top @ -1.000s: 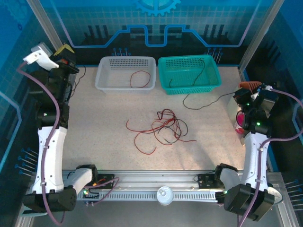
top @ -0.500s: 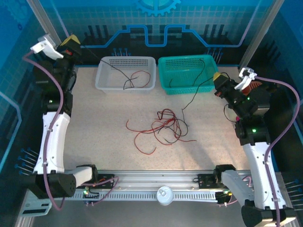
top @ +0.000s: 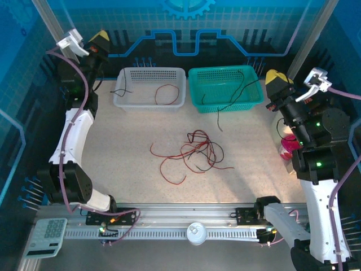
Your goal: Untangle the cables
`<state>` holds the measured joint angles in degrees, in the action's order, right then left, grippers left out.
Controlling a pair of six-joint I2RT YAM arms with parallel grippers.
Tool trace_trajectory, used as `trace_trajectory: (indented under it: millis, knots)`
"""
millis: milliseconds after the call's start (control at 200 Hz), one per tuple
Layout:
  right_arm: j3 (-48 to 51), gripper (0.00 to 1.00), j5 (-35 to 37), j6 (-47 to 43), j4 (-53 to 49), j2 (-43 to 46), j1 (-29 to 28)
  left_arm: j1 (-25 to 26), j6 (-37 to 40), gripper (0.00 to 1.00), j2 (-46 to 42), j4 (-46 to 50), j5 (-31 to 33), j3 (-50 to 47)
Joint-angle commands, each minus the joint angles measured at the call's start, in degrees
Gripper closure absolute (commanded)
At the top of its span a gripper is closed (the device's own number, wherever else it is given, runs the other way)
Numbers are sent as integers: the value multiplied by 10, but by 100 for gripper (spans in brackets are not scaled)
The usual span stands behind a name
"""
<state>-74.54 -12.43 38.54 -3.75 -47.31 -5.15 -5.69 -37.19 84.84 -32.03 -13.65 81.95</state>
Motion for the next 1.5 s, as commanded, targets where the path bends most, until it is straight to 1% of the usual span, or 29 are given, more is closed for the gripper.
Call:
trace_trajectory:
  millis: [0, 125, 235, 355, 400, 490, 655, 960, 1045, 1135, 1250, 1396, 1496]
  knots:
    - [-21, 100, 3, -8, 12, -13, -11, 18, 13, 100, -6, -21, -31, 61]
    - [-22, 100, 22, -4, 37, -42, -25, 36, 24, 100, -2, -1, -39, 83]
    - [-41, 100, 59, -22, 47, -80, -61, 45, 39, 100, -10, 33, -39, 94]
    - [-76, 100, 126, -72, 54, -129, -119, 53, 37, 100, -22, 53, -43, 94]
    - [-91, 100, 163, -96, 54, -149, -143, 57, 34, 100, -25, 64, -47, 94]
    - [-118, 100, 212, -123, 65, -191, -166, 64, 29, 100, -35, 82, -54, 91]
    - [-176, 100, 271, -159, 102, -269, -170, 73, 26, 100, -52, 124, -66, 89]
    - [-288, 100, 327, -225, 124, -405, -170, 83, 36, 100, -92, 156, -83, 77]
    - [-305, 100, 335, -235, 119, -445, -164, 87, 35, 100, -98, 157, -87, 77]
    - [-314, 100, 336, -224, 104, -490, -153, 93, 34, 100, -103, 159, -88, 77]
    - [-338, 100, 310, -210, 64, -557, -136, 106, 35, 100, -107, 162, -92, 73]
    - [-397, 100, 262, -190, -33, -654, -110, 123, 38, 100, -110, 169, -95, 64]
    - [-398, 100, 240, -175, -68, -684, -98, 133, 42, 100, -115, 171, -92, 55]
